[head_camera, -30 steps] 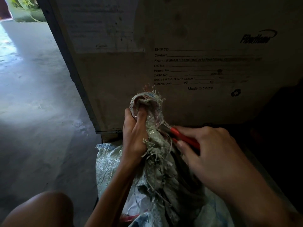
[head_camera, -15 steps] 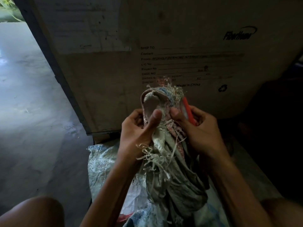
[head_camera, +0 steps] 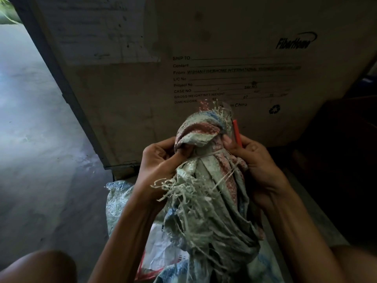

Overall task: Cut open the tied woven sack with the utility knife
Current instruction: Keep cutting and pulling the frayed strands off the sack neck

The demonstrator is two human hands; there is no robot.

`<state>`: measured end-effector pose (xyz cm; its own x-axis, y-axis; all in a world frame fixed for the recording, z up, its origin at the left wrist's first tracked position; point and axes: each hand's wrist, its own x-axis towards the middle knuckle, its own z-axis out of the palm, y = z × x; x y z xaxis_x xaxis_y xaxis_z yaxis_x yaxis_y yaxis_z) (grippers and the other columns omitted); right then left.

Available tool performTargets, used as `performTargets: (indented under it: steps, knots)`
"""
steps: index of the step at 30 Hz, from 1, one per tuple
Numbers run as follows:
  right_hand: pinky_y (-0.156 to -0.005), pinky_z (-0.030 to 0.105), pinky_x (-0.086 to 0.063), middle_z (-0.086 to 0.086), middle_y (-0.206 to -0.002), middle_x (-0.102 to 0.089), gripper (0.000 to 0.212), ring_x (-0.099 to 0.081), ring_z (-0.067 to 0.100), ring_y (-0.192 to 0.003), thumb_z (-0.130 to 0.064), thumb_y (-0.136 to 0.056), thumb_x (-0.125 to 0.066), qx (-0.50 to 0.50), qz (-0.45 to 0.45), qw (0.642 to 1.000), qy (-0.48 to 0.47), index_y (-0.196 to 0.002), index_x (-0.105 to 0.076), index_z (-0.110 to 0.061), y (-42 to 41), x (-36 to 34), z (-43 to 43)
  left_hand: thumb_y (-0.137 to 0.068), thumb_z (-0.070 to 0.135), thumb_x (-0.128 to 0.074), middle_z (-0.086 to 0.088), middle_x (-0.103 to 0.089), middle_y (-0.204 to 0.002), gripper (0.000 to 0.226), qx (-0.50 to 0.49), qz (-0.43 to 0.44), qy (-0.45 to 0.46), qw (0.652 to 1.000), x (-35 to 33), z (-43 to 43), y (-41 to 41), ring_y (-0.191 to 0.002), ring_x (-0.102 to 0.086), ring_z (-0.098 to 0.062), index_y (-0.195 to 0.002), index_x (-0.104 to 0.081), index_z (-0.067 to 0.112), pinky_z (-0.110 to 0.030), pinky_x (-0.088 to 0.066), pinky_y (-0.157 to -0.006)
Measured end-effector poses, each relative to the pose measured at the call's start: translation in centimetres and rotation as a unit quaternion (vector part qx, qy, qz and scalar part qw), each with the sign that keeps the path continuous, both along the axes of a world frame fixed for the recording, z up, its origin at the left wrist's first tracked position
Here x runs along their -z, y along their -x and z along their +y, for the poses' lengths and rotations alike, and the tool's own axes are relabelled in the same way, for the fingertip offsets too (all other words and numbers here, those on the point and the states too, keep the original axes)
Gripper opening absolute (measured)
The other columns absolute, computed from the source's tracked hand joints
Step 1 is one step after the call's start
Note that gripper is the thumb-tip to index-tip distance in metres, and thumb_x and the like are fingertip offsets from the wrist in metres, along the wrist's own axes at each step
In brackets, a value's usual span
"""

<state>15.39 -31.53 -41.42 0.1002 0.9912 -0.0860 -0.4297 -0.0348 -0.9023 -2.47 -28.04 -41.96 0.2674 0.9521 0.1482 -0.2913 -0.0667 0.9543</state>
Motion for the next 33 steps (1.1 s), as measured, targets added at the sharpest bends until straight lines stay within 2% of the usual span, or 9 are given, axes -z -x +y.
performTargets:
  steps: [3, 5, 9, 13, 16, 20, 25, 27, 33]
  knots:
    - [-0.086, 0.036, -0.06, 0.009, -0.112, -0.078, 0.048, -0.075, 0.024, -0.104, -0.033, -0.08, -0.078, 0.022, -0.073, 0.997, 0.005, -0.123, -0.07, -0.013, 0.2, 0.4, 0.0, -0.077, 0.027, -0.069, 0.004, -0.077, -0.067, 0.015, -0.019, 0.004, 0.041, 0.999, 0.2, 0.2, 0.1, -0.06, -0.071, -0.003, -0.076, -0.081, 0.019, -0.015, -0.055, -0.054]
    - [-0.085, 0.034, -0.06, -0.001, -0.108, -0.079, 0.053, -0.076, 0.017, -0.1, -0.047, -0.072, -0.082, 0.06, -0.155, 0.986, -0.002, -0.118, -0.071, -0.022, 0.4, 0.5, 0.1, -0.077, 0.031, -0.069, 0.0, -0.078, -0.069, 0.017, -0.027, 0.005, 0.069, 0.997, 0.2, 0.2, 0.2, -0.061, -0.072, -0.006, -0.073, -0.083, 0.022, -0.018, -0.057, -0.055]
    - [-0.081, 0.031, -0.061, -0.005, -0.103, -0.08, 0.061, -0.077, 0.014, -0.094, -0.051, -0.057, -0.088, 0.057, -0.214, 0.975, -0.017, -0.11, -0.071, -0.029, 0.7, 0.5, 0.3, -0.079, 0.034, -0.072, -0.01, -0.08, -0.08, 0.021, -0.044, 0.02, 0.079, 0.996, 0.5, 0.5, 0.5, -0.069, -0.075, -0.017, -0.083, -0.082, 0.015, -0.027, -0.062, -0.063]
    - [-0.076, 0.026, -0.061, -0.007, -0.099, -0.08, 0.047, -0.077, 0.011, -0.091, -0.039, -0.065, -0.088, 0.072, -0.211, 0.975, -0.017, -0.108, -0.071, -0.029, 0.7, 0.9, 0.4, -0.08, 0.04, -0.077, -0.011, -0.081, -0.098, 0.034, -0.025, 0.089, 0.035, 0.995, 0.9, 0.7, 1.2, -0.092, -0.078, -0.027, -0.102, -0.079, 0.015, -0.042, -0.062, -0.084]
    - [-0.068, 0.017, -0.059, -0.008, -0.093, -0.08, 0.032, -0.077, 0.008, -0.085, -0.024, -0.078, -0.084, 0.08, -0.215, 0.973, -0.019, -0.108, -0.071, -0.023, 0.7, 1.0, 0.3, -0.072, 0.036, -0.086, -0.004, -0.081, -0.101, 0.04, 0.004, 0.137, -0.012, 0.99, 0.7, 0.7, 1.7, -0.096, -0.078, -0.021, -0.105, -0.077, 0.016, -0.033, -0.062, -0.085]
    - [-0.064, 0.019, -0.059, -0.008, -0.093, -0.079, 0.031, -0.076, 0.007, -0.082, -0.014, -0.082, -0.08, 0.049, -0.214, 0.976, 0.01, -0.109, -0.068, -0.021, 0.2, 0.5, 0.1, -0.075, 0.008, -0.085, -0.005, -0.081, -0.101, 0.034, 0.044, 0.186, -0.08, 0.978, 0.4, 1.3, 2.6, -0.097, -0.077, -0.019, -0.107, -0.077, 0.01, -0.03, -0.062, -0.086]
    - [-0.098, 0.046, -0.056, 0.004, -0.106, -0.078, 0.036, -0.075, 0.022, -0.099, -0.011, -0.083, -0.078, 0.017, -0.214, 0.975, 0.052, -0.117, -0.068, -0.02, -0.4, -0.1, 0.0, -0.081, -0.003, -0.079, -0.008, -0.08, -0.104, 0.031, 0.081, 0.226, -0.108, 0.965, 0.2, 1.8, 3.8, -0.1, -0.076, -0.02, -0.109, -0.074, 0.008, -0.029, -0.061, -0.086]
    - [-0.102, 0.049, -0.053, 0.004, -0.108, -0.077, 0.035, -0.073, 0.024, -0.102, -0.015, -0.083, -0.08, 0.021, -0.221, 0.973, 0.059, -0.114, -0.068, -0.023, -0.4, 0.0, 0.1, -0.084, -0.001, -0.077, -0.007, -0.08, -0.105, 0.03, 0.083, 0.219, -0.085, 0.968, 0.7, 1.8, 3.8, -0.099, -0.076, -0.02, -0.111, -0.074, 0.011, -0.029, -0.062, -0.084]
    - [-0.077, 0.031, -0.06, -0.003, -0.099, -0.074, 0.037, -0.074, 0.015, -0.089, -0.033, -0.08, -0.083, 0.117, -0.252, 0.959, 0.046, -0.112, -0.066, -0.027, 1.3, 1.8, 0.5, -0.094, 0.016, -0.068, -0.004, -0.08, -0.096, 0.015, 0.007, 0.202, -0.005, 0.979, 2.3, 1.1, 1.9, -0.087, -0.078, -0.017, -0.107, -0.075, 0.02, -0.023, -0.061, -0.068]
